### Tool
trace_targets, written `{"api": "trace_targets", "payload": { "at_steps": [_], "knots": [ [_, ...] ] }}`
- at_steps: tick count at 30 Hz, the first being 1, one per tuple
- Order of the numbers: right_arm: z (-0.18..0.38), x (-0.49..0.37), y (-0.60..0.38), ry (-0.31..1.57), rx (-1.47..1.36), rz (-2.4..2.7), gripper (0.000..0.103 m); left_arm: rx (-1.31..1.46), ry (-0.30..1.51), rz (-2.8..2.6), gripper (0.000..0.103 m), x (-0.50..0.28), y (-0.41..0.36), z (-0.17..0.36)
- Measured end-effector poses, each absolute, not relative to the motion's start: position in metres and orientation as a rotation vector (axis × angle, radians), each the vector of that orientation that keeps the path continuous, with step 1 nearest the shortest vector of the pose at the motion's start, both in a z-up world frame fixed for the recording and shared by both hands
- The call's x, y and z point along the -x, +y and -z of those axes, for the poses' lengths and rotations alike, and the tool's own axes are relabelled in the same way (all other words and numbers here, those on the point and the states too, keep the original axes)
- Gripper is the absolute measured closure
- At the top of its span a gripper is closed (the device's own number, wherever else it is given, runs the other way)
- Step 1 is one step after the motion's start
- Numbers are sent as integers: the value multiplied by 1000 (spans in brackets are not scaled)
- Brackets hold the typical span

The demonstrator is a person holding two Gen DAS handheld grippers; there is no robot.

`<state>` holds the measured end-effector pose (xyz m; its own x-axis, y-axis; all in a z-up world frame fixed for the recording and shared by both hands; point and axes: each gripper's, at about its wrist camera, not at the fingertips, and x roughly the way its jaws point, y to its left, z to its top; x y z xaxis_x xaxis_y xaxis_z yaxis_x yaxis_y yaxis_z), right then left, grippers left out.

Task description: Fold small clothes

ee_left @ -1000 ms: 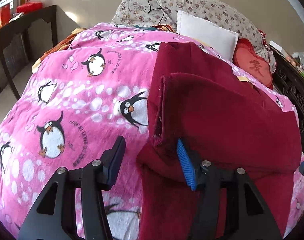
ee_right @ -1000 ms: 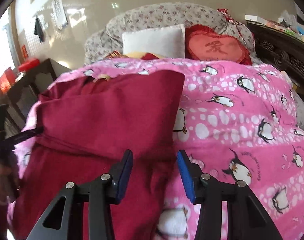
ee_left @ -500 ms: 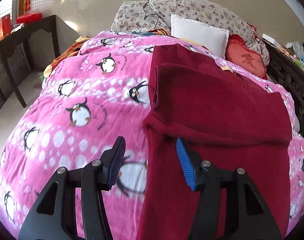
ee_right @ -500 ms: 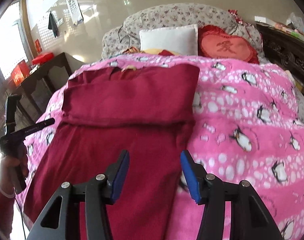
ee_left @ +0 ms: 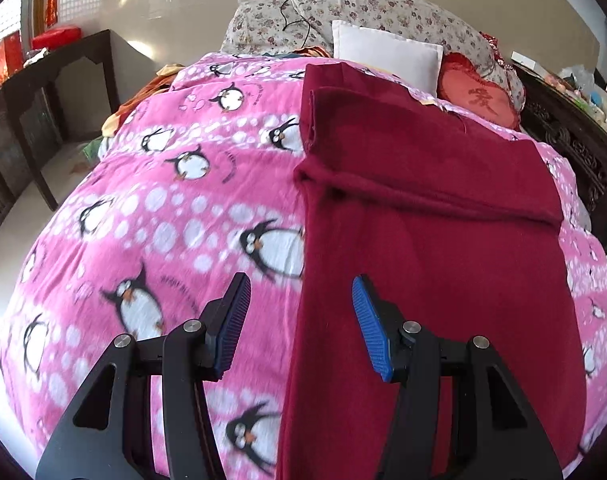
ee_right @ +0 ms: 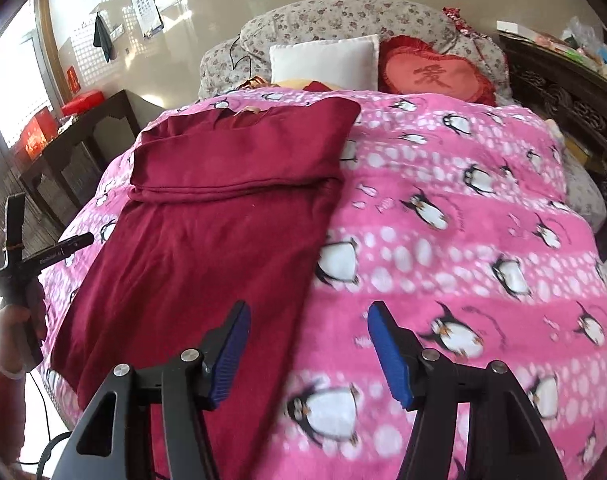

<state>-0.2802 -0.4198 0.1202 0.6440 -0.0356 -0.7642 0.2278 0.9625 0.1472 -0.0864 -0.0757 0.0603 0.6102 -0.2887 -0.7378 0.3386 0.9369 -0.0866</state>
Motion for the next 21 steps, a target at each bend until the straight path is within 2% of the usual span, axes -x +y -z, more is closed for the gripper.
{"api": "trace_targets", "payload": {
  "at_steps": [9, 18, 20, 21],
  "knots": [
    [-105, 336, -405, 927, -310, 40, 40, 0, 926, 446, 50, 140, -33, -60],
    [-62, 352, -379, 996, -397, -89, 38, 72, 1071, 472, 50, 179, -9, -27],
    [-62, 351, -377, 994, -387, -94, 37, 106, 1075, 493, 48, 182, -10, -25],
    [-62, 349, -376, 997, -387, -103, 37, 112, 1074, 500, 42, 183, -11, -25]
  ]
}}
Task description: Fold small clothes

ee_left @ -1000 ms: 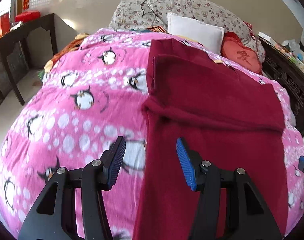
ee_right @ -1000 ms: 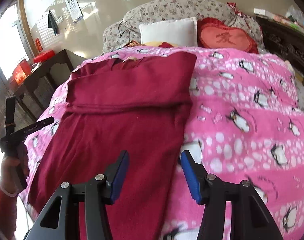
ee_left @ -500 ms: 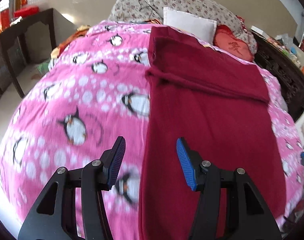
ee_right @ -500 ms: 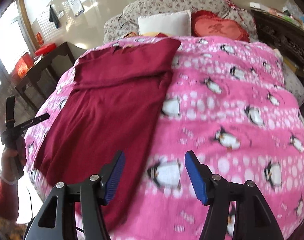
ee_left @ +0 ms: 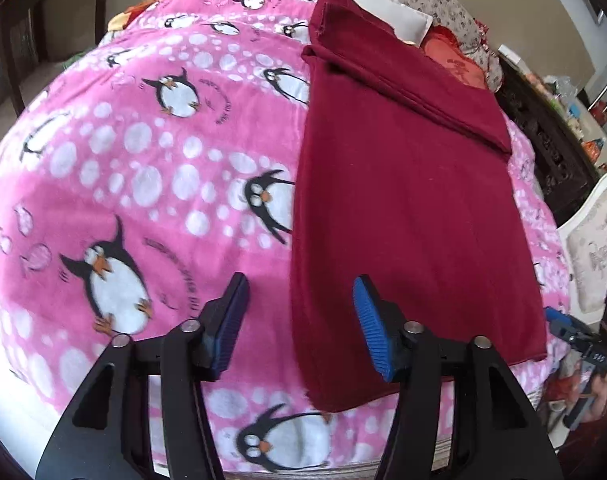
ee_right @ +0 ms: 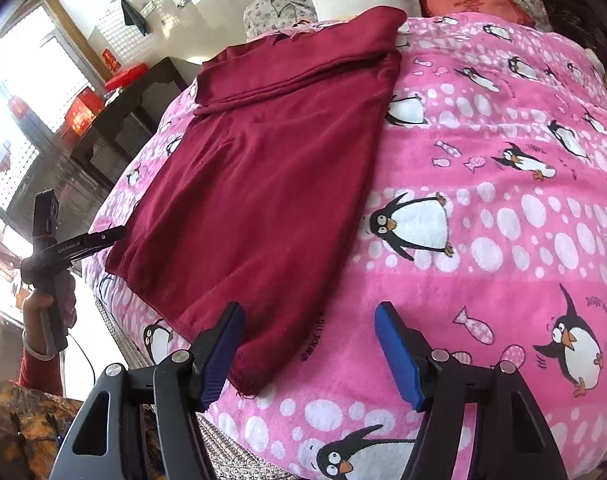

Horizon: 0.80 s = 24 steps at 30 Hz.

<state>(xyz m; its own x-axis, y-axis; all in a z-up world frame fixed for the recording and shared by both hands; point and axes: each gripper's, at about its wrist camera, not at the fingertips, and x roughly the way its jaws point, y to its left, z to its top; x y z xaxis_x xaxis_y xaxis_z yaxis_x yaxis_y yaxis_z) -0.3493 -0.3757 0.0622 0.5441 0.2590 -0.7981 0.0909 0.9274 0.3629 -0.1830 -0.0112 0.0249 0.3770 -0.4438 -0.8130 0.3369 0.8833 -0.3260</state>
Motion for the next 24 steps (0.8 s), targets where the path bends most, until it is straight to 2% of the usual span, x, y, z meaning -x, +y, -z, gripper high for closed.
{"api": "trace_targets", "payload": {
  "at_steps": [4, 5, 6, 9, 10, 17, 18, 19, 20, 21, 22, 24],
  "knots": [
    [-58, 346, -363, 1025, -410, -194, 37, 95, 1084, 520, 39, 188, -22, -23],
    [-56, 346, -359, 1030, -413, -216, 37, 88, 1086, 533, 35, 188, -24, -22],
    [-54, 345, -356, 1030, -425, -232, 37, 87, 1087, 551, 27, 186, -26, -21],
    [-47, 343, -355, 1007, -469, -254, 37, 108, 1093, 554, 23, 183, -27, -19],
    [-46, 343, -357, 997, -493, -259, 37, 116, 1100, 557, 18, 181, -27, -20],
    [-40, 350, -366, 909, -615, -301, 36, 18, 1083, 574, 16, 187, -37, -18],
    [-39, 351, -365, 893, -614, -305, 36, 3, 1073, 578, 19, 190, -39, -18],
    [-39, 351, -363, 887, -602, -304, 39, 0, 1066, 585, 33, 192, -40, -18],
    [-40, 350, -358, 900, -560, -304, 45, -6, 1060, 589, 43, 194, -40, -18],
    [-42, 348, -356, 910, -547, -323, 64, -11, 1061, 595, 65, 194, -41, -18],
    [-43, 345, -356, 908, -578, -370, 81, -16, 1060, 596, 79, 194, -40, -19],
    [-44, 341, -361, 869, -683, -461, 87, -5, 1071, 622, 93, 191, -37, -20]
  ]
}}
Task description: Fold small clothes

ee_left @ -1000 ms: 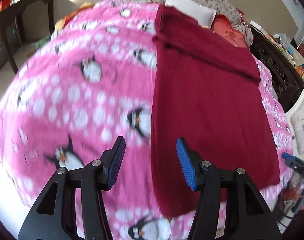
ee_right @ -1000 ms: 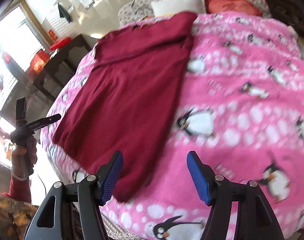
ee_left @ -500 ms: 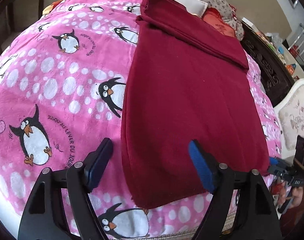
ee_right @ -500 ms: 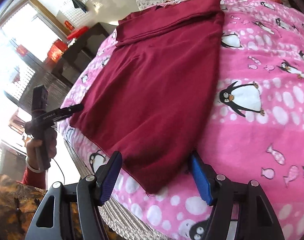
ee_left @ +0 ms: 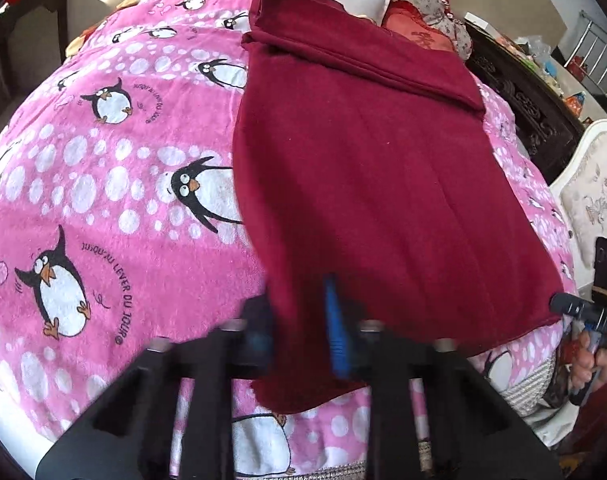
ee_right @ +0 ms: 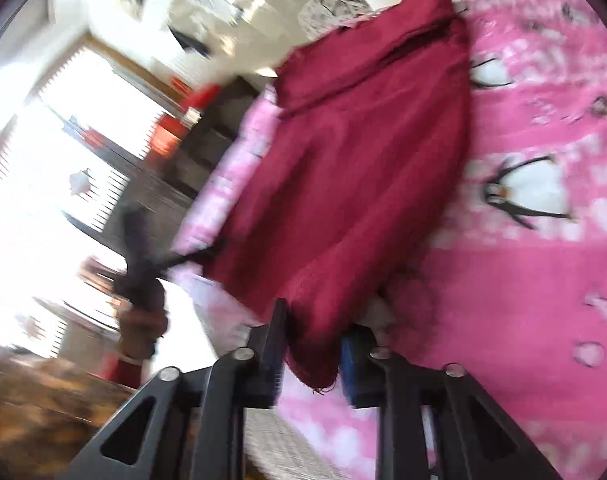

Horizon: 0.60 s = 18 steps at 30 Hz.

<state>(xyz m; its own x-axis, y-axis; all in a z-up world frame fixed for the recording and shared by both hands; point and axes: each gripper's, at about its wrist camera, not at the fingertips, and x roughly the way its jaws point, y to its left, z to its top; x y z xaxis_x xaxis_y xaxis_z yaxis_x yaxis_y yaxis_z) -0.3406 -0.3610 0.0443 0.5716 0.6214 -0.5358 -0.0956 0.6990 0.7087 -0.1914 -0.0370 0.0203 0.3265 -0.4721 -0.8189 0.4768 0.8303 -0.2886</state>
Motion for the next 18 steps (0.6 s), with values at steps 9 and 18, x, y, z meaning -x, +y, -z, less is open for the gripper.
{"api": "trace_targets", "payload": {
  "at_steps": [9, 18],
  "knots": [
    [-129, 284, -382, 623, -584, -517, 91, 132, 982, 781, 96, 138, -27, -93],
    [-180, 139, -455, 503, -536, -299, 91, 147, 846, 690, 96, -8, -92, -156]
  ]
}}
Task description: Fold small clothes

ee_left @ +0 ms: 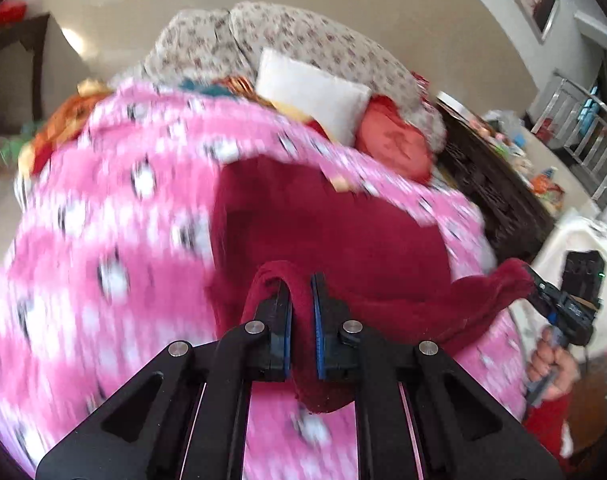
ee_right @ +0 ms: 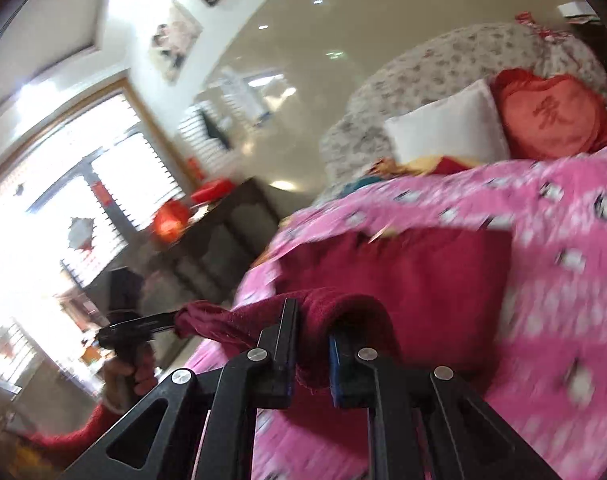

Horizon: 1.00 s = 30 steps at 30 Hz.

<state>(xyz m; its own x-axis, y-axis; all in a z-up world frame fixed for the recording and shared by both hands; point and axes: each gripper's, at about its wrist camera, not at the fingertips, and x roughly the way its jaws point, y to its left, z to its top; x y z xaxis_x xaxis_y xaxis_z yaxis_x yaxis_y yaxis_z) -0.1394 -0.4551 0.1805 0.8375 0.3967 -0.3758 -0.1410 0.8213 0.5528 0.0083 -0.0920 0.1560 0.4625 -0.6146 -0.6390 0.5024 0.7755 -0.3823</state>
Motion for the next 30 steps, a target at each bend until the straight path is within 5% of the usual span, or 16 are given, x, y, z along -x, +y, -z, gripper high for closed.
{"api": "trace_targets", "payload": {
  "at_steps": [11, 14, 16, 18, 30],
  "knots": [
    [-102, -12, -536, 724, -650, -10, 84, 275, 1035, 600, 90, -151, -146, -107],
    [-108, 6, -553, 618, -754, -40, 63, 317, 1052, 645, 75, -150, -138, -119],
    [-119, 28, -560, 541, -765, 24, 50, 326, 1010, 627, 41, -148, -132, -135],
    [-132, 42, -564, 499, -742, 64, 50, 309, 888, 553, 25, -142, -122, -158],
    [-122, -24, -486, 691, -352, 81, 51, 138, 865, 599, 23, -122, -178, -134]
  ]
}}
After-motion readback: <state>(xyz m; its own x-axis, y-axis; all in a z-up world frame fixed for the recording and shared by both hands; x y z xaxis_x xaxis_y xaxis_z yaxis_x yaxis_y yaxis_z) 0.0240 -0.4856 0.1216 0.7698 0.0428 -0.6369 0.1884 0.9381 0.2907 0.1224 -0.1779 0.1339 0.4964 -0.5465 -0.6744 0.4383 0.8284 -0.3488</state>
